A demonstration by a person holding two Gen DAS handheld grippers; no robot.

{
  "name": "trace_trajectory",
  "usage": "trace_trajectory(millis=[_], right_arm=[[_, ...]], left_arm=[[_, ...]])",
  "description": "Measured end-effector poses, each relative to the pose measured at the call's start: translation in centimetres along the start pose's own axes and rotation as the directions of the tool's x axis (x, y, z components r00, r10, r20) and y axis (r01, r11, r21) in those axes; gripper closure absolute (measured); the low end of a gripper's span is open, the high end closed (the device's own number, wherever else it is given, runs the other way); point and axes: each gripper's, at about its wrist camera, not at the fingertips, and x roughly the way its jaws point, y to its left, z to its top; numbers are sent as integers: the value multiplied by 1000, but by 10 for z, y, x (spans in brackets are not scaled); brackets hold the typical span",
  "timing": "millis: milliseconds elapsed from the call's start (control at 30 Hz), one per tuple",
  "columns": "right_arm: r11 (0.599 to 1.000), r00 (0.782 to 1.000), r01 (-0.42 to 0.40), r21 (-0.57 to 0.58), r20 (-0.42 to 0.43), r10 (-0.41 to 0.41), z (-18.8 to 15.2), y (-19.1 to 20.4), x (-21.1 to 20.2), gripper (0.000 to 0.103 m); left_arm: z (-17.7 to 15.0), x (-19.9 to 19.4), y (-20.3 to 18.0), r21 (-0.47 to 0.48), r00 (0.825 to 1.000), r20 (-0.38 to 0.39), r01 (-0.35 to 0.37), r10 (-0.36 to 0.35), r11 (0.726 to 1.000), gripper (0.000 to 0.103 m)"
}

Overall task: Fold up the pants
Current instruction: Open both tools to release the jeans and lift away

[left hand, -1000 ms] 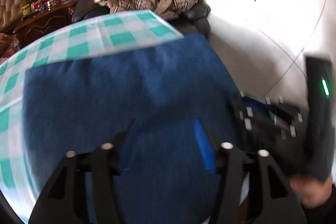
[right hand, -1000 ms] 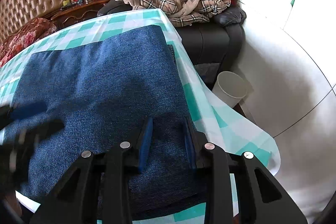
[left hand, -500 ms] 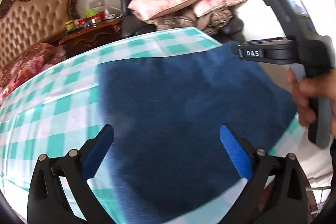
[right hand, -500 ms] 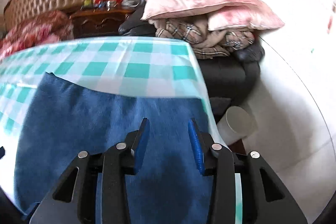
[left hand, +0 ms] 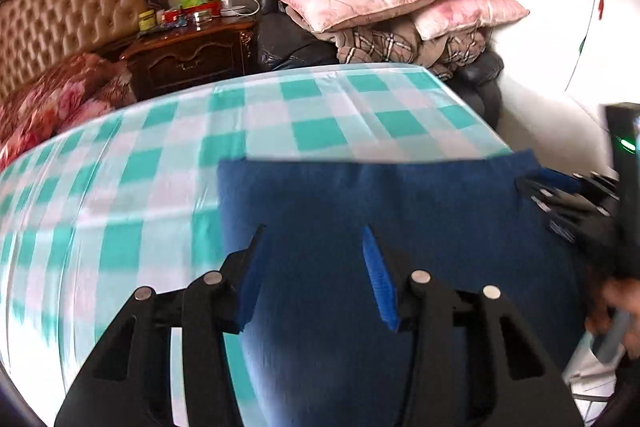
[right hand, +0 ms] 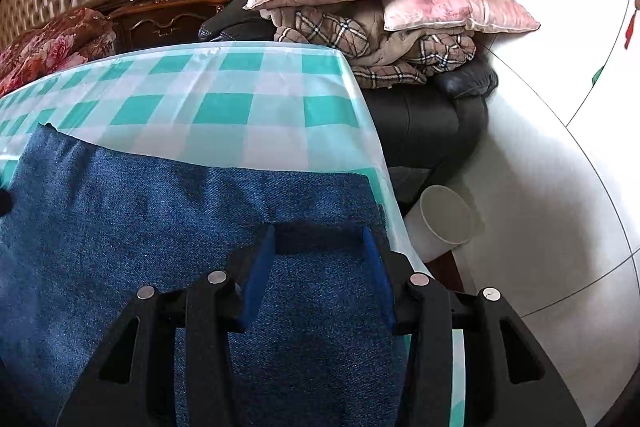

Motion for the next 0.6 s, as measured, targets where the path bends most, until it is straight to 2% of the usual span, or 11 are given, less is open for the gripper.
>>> trace_trajectory(millis=[133,200,267,367,433,500,600], right_arm=[[1000,1000,-3,4,0,3,0,0,1,59],[1000,1000,-6,7,-1,6,-1,-1,1,59],[1000,1000,-16,24,-3,16,0,-3,-1,59],[998,1000,-27,52,-6,28,-5,-4,-15,59],[998,999,-43,50,3,43,-15,-2,-27,59],[998,999,-26,55,-21,27,-29,0,-33,59],[997,999,-19,77,-44,23,-44,-5,-32,59]], left_arm=[[16,42,6,9,996,-86,-13,13,1000,55],[18,38,8,-7,998,-62,4,-5,1000,55],[15,20,1,1,998,-21,59,-59,998,54],[-2,-3,-23,30,993,-27,112,-111,993,54],[-18,-15,-45,41,981,-48,190,-188,981,54],[-34,-20,-72,88,970,-75,237,-230,968,54],[-49,-6,-96,133,964,-153,239,-219,962,54]])
